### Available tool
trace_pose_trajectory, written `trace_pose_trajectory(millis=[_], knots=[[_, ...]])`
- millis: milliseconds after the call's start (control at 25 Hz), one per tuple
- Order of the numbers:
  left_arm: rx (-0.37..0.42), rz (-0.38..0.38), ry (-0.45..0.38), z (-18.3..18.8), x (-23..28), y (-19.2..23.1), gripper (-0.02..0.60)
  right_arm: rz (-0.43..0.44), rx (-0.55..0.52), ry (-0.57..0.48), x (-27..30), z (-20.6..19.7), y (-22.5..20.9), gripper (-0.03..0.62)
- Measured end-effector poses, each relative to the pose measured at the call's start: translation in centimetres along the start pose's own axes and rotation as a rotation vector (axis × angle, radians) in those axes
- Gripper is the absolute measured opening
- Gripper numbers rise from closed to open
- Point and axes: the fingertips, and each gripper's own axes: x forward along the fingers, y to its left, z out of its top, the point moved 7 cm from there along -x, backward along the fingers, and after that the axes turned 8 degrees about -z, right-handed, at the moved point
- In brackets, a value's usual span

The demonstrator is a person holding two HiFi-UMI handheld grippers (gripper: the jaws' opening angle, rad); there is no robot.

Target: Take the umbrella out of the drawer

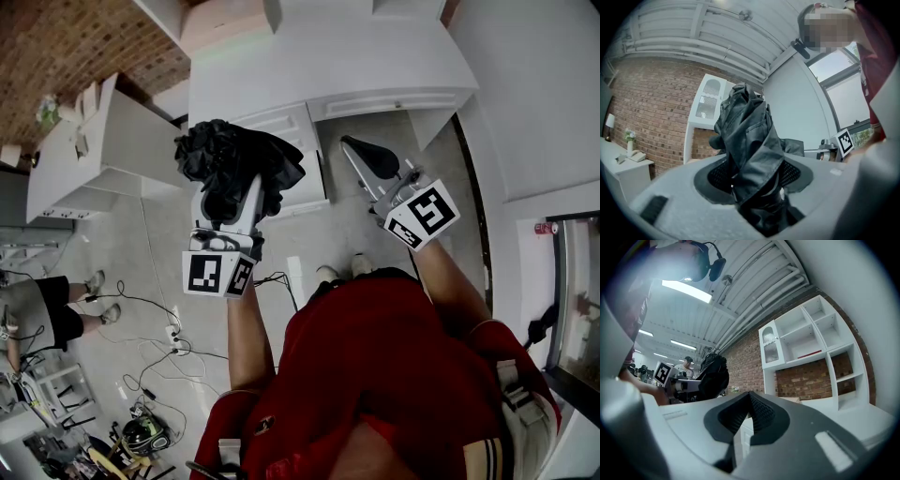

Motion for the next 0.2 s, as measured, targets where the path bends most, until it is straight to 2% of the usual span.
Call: trace_pose_trajectory(millis=[200], knots=[[0.000, 0.002, 0.003, 0.08, 0.07, -0.06, 0.252, -0.003, 0.001, 0.003, -0.04, 0.06, -0.26, 0.011]])
